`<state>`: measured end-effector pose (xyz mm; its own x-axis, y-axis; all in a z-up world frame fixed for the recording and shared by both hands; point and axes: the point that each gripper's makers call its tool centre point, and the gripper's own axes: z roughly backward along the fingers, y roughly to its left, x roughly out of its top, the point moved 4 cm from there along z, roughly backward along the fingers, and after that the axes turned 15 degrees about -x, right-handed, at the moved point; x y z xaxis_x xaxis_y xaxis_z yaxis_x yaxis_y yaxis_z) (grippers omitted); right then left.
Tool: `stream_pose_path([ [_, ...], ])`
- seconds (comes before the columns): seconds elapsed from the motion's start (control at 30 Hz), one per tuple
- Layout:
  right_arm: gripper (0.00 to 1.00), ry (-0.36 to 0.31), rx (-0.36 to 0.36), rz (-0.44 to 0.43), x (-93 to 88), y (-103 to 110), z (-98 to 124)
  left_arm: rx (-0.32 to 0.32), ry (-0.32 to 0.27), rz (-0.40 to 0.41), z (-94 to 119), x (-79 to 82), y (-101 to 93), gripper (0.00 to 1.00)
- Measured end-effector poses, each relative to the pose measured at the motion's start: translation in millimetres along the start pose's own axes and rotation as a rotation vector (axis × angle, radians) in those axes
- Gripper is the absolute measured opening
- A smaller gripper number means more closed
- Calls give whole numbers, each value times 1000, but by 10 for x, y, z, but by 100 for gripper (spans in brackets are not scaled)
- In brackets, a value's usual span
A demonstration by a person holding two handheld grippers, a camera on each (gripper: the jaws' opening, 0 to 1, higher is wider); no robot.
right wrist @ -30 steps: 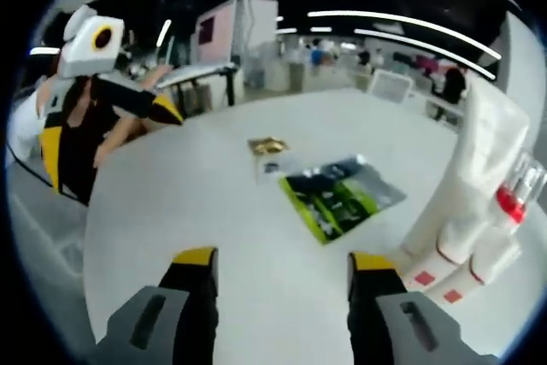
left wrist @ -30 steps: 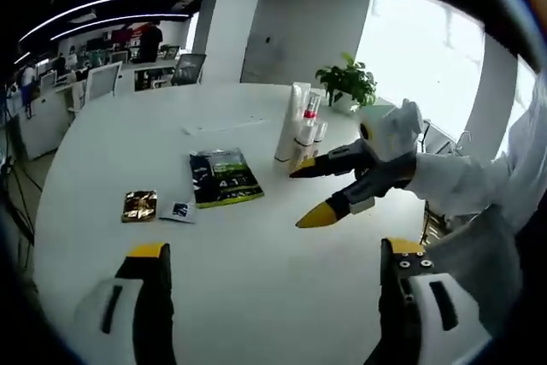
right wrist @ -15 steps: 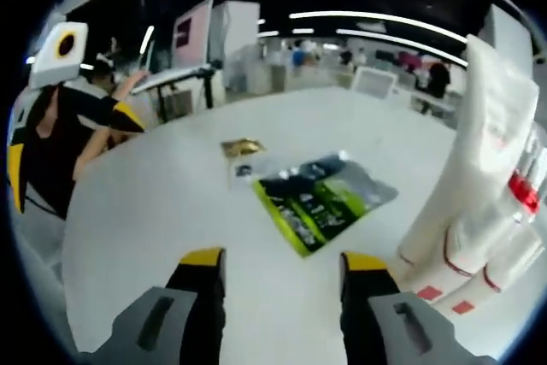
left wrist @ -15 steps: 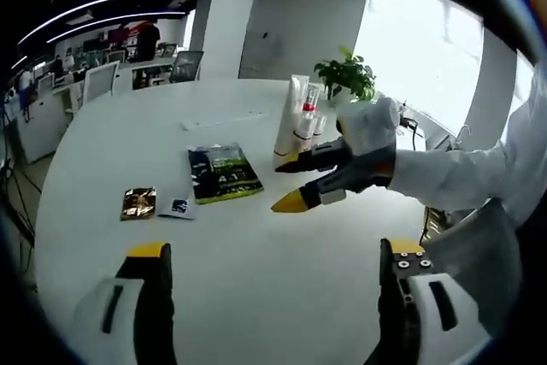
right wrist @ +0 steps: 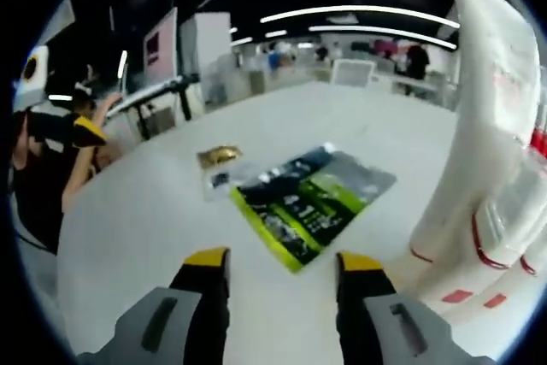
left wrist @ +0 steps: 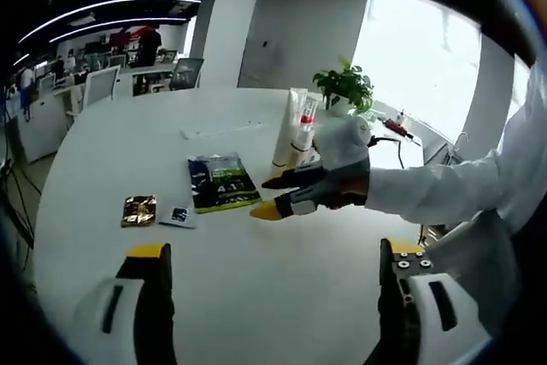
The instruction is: Arrange the skincare products in the storage area until every visible bottle or jar stands upright without overlapping.
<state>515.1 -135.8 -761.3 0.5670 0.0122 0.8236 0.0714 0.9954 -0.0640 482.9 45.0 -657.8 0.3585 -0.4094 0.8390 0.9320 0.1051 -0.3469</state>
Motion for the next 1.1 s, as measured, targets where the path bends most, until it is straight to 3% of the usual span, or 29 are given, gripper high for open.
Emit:
stream_pose_path([
  [0.23,38,-7,-20,-27,2,-6,-29,11,4,1,12,-8,12,97],
  [0.33,32,-18,-44,23,-13,-13,-36,15,15,-2,9,-27,15,97],
  [0.53,24,-29,-55,-1,-4,-24,-40,15,16,2,17,-32,18,96],
  [0.63,18,-32,-70,-21,-4,-49,-47,14,18,2,13,-32,18,96],
  [0.77,12,-33,-84,-133,-1,-96,-52,15,21,0,12,-35,21,96],
  [0.9,6,-32,-101,-119,-5,-132,-67,13,24,1,8,-40,19,96],
  [1.1,0,-21,-88,-200,-15,-145,-93,-11,1,18,6,-11,-8,95],
])
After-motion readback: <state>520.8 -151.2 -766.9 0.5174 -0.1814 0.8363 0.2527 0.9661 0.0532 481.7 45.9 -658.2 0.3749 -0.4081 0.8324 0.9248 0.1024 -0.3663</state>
